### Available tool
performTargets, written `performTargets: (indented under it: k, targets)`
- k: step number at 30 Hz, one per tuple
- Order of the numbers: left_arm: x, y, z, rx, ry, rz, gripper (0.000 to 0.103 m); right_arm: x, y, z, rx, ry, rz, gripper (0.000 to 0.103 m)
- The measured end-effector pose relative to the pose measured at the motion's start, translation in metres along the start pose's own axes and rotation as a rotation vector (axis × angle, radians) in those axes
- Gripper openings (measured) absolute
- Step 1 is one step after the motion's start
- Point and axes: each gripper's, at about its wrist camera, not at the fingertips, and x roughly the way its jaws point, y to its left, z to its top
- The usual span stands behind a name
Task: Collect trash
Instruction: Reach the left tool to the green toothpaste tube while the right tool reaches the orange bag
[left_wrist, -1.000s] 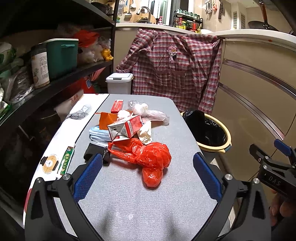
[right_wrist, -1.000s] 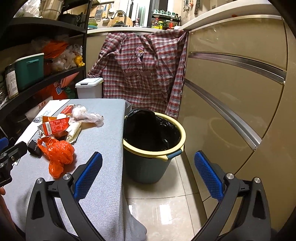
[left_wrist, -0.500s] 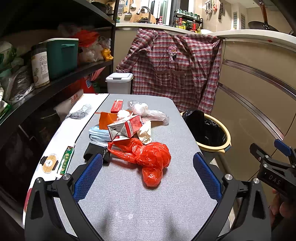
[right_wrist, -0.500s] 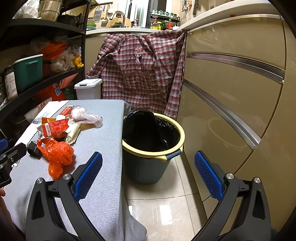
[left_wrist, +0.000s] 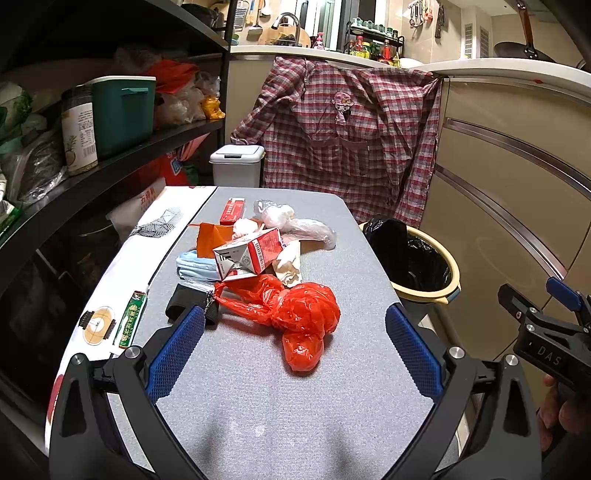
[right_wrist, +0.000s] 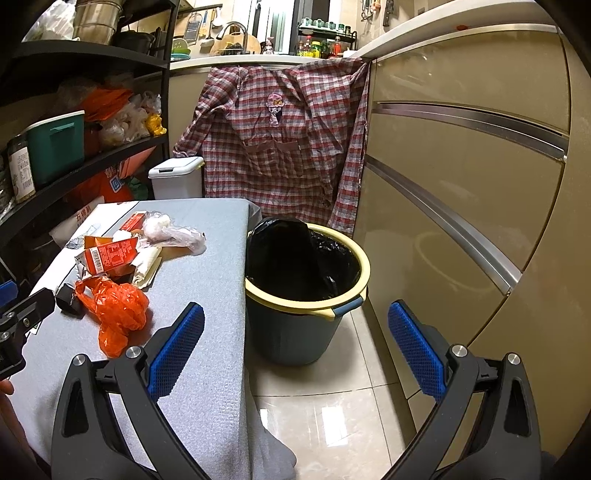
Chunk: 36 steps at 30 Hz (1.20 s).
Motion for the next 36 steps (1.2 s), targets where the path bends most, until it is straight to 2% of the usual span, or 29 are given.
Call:
performTargets:
  k: [13, 21, 23, 28, 31, 33, 36]
  targets:
    - [0.000, -0.001, 0.000, -0.001, -0.001, -0.001, 0.095, 0.000, 0.000, 0.000, 0.002, 0.009, 0.004, 0.097]
    - [0.000, 0.003, 0.000, -0.011, -0.007, 0.029, 0.095, 0.005, 0.013, -0.003, 0.003, 0.025, 0.065, 0.094]
    - [0.001, 0.008, -0.002, -0.025, -0.004, 0.043, 0.095, 0.008, 0.021, -0.003, -0.003, 0.034, 0.101, 0.089]
    - [0.009, 0.031, -0.003, -0.068, 0.012, 0.096, 0.090, 0.013, 0.045, 0.000, -0.017, 0.053, 0.222, 0.072]
    - [0.015, 0.048, -0.006, -0.094, 0.025, 0.139, 0.083, 0.022, 0.065, 0.007, -0.017, 0.092, 0.352, 0.057]
    - [0.021, 0.061, -0.008, -0.105, 0.038, 0.168, 0.078, 0.032, 0.084, 0.016, -0.057, 0.125, 0.440, 0.056]
    - [0.031, 0.083, -0.011, -0.137, 0.059, 0.212, 0.069, 0.049, 0.114, 0.030, -0.132, 0.169, 0.527, 0.057]
